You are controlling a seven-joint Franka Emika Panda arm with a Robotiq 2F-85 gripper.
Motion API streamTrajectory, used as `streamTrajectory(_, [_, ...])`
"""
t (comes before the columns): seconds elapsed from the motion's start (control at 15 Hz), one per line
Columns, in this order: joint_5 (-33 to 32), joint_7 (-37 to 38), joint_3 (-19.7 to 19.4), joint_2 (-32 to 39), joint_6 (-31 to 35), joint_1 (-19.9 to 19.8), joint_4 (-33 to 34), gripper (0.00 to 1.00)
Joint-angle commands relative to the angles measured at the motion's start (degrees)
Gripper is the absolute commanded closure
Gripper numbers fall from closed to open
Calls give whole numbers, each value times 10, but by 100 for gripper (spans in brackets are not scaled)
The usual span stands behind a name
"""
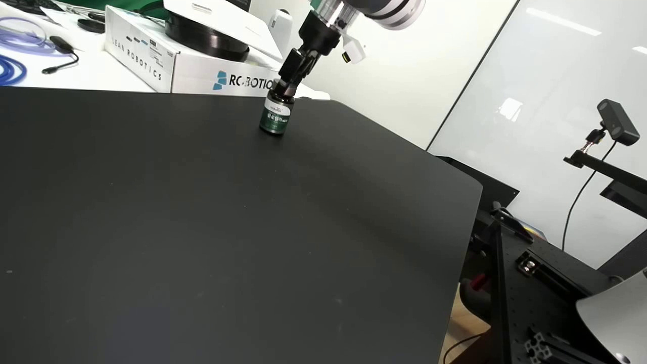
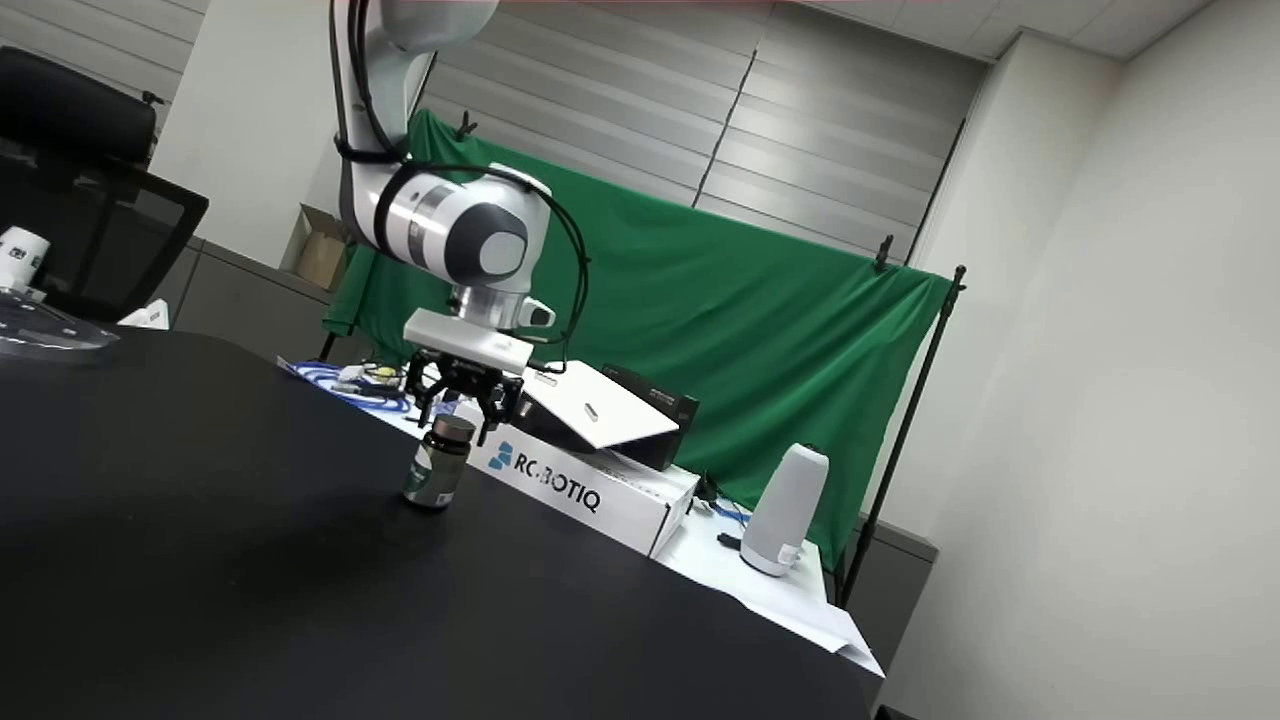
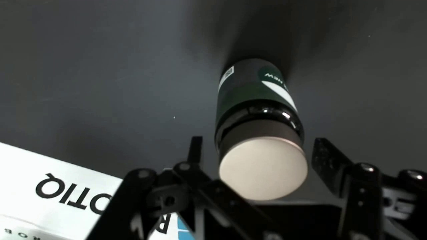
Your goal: Move the bottle slightly down on the table
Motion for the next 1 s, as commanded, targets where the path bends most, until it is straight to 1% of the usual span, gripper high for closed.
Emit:
streamTrajectory(0.0, [7, 7, 15, 12, -10, -13, 18, 47])
streamTrajectory(0.13, [8, 7, 16, 7, -9, -12, 15, 60])
streamTrajectory(0.27, [3, 7, 15, 0, -5, -9, 11, 64])
streamTrajectory(0.4, [0, 7, 14, -9, -5, -7, 3, 64])
streamTrajectory(0.67, [-3, 13, 11, -48, -29, -2, -23, 64])
streamTrajectory(0.87, [-14, 20, -1, -100, -54, 6, -68, 64])
streamTrajectory(0.93, [-21, 23, -6, -124, -59, 10, -92, 64])
